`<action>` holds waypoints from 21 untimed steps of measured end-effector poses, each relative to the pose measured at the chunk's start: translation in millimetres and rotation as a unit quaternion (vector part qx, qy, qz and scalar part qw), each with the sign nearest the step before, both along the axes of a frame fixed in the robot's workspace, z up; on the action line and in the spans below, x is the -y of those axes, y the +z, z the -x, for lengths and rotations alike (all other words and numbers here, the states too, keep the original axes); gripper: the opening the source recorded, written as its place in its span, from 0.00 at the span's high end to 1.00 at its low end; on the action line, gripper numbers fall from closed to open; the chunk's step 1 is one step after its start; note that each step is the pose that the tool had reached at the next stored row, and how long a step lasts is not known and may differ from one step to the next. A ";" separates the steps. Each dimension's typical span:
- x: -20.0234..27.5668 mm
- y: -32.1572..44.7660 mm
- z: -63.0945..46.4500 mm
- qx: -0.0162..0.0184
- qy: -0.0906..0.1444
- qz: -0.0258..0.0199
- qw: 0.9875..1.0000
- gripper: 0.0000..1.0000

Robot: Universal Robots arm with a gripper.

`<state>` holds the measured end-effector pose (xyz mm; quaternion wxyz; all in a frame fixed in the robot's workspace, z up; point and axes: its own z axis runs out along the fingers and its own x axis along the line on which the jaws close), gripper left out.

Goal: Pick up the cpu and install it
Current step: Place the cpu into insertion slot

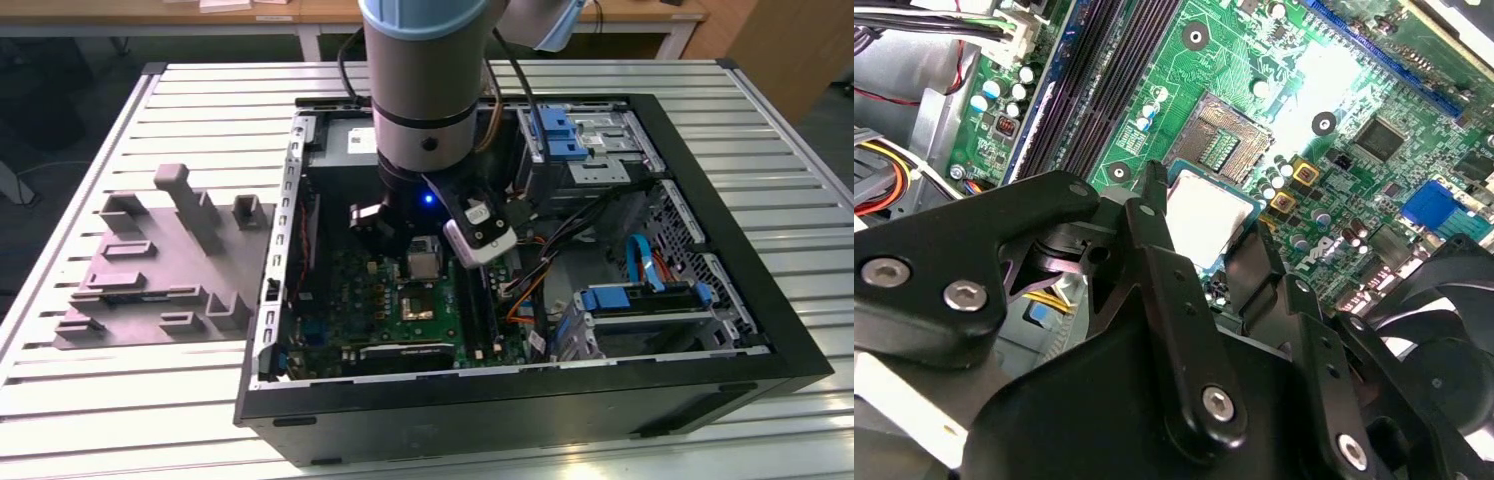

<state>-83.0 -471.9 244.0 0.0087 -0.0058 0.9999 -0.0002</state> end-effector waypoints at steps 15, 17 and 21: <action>4.8 -4.5 0.0 0.000 0.000 0.000 1.000 0.53; 4.9 -7.6 0.0 -0.001 0.000 0.000 1.000 0.53; 5.3 -13.5 0.0 -0.001 0.000 0.000 1.000 0.53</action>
